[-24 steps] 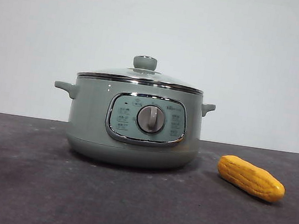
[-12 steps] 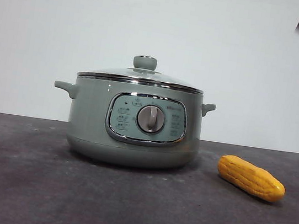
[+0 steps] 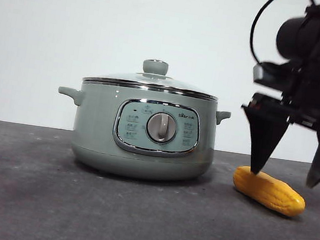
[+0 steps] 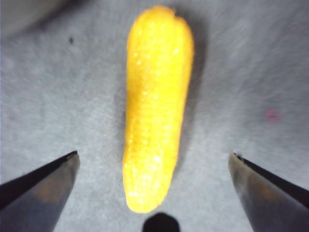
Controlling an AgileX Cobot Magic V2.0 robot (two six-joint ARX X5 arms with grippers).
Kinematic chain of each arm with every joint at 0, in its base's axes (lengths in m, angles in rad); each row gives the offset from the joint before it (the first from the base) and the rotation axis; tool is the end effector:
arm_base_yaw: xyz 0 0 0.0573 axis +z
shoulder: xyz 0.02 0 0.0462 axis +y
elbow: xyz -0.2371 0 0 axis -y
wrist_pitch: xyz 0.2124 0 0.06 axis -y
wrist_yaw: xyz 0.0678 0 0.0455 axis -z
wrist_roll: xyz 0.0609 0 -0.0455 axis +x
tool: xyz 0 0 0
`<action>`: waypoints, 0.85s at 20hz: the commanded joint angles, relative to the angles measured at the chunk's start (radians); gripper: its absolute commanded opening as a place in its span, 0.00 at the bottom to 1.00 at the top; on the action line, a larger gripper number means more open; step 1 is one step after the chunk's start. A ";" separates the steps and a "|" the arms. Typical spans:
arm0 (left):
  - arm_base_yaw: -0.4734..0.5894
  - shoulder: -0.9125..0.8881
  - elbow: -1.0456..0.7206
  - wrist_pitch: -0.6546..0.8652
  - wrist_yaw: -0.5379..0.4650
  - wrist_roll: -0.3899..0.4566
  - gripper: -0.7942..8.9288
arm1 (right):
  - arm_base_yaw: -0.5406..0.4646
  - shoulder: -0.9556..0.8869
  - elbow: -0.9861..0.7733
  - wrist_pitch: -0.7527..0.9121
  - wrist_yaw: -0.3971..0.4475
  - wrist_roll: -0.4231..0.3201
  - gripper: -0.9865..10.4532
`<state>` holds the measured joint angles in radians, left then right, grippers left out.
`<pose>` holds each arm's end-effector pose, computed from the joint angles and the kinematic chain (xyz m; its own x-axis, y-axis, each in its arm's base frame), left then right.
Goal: Pick up the corn,open the lid,put the corn in the pot,close the lid
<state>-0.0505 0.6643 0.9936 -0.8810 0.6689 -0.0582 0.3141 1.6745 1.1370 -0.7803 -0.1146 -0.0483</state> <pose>0.1113 -0.0434 0.3146 0.6360 -0.6531 -0.4112 0.5356 0.7571 -0.3740 0.2735 0.0962 0.1579 0.2012 0.1856 -0.9618 -0.3782 0.9205 0.0985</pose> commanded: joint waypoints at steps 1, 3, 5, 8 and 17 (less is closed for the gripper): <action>-0.003 0.004 0.000 0.007 0.005 0.007 0.67 | 0.008 0.039 0.001 0.011 0.003 0.003 0.48; -0.003 0.006 0.001 0.007 0.005 0.007 0.67 | 0.007 0.065 0.001 0.012 0.004 0.003 0.46; -0.003 0.009 0.001 0.007 0.005 0.007 0.67 | 0.008 0.081 0.001 0.011 0.003 0.003 0.41; -0.003 0.010 0.001 0.007 0.005 0.007 0.67 | 0.008 0.085 0.001 0.004 0.001 0.000 0.19; -0.012 0.044 0.001 0.024 0.019 0.007 0.67 | 0.007 0.042 0.001 -0.041 -0.046 -0.012 0.07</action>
<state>-0.0612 0.7086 0.9936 -0.8646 0.6823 -0.0582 0.3195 1.7325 1.1370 -0.8230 -0.1574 -0.0505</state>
